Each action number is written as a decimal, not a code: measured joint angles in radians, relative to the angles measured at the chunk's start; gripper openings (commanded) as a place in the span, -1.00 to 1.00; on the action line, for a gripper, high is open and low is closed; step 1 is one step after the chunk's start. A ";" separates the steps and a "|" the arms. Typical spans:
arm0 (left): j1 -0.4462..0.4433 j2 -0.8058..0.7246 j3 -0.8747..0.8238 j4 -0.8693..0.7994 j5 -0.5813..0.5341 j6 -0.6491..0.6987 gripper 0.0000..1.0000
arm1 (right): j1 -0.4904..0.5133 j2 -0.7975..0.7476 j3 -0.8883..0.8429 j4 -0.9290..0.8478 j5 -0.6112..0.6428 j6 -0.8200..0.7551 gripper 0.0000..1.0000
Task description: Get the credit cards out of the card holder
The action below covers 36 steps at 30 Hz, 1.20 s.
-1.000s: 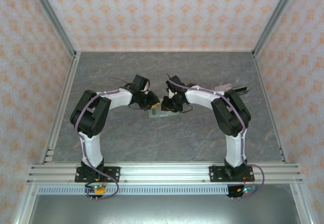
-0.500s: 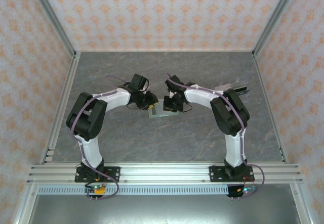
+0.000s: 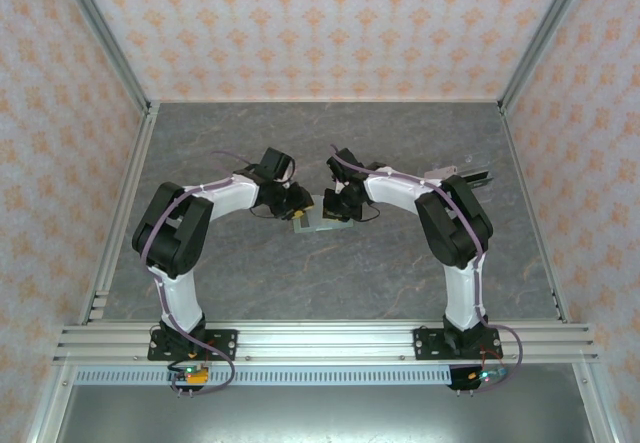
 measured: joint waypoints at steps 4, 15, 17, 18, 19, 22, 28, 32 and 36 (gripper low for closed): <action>-0.007 0.004 0.011 0.032 0.039 -0.002 -0.47 | 0.000 -0.015 -0.003 0.000 0.002 0.000 -0.61; -0.065 0.088 0.106 0.147 0.135 -0.042 -0.23 | -0.028 -0.310 -0.190 0.015 0.147 0.006 -0.39; -0.076 0.117 0.137 0.158 0.139 -0.053 -0.16 | -0.028 -0.347 -0.218 0.027 0.163 0.008 -0.32; -0.080 0.131 0.149 0.164 0.140 -0.058 -0.12 | -0.028 -0.359 -0.227 0.033 0.169 0.007 -0.28; -0.083 0.143 0.159 0.165 0.139 -0.063 -0.10 | -0.028 -0.366 -0.232 0.039 0.171 0.004 -0.25; -0.078 0.167 0.168 0.163 0.137 -0.071 -0.10 | -0.026 -0.367 -0.232 0.057 0.169 -0.015 -0.18; -0.021 0.136 0.138 0.138 0.110 -0.056 -0.14 | 0.027 -0.275 -0.129 0.035 0.169 -0.059 -0.13; 0.051 0.027 0.035 0.098 0.067 -0.044 -0.14 | 0.061 -0.171 -0.048 0.023 0.156 -0.072 -0.11; 0.100 -0.067 -0.031 0.065 0.028 -0.036 -0.13 | 0.077 -0.063 0.039 -0.014 0.139 -0.080 -0.12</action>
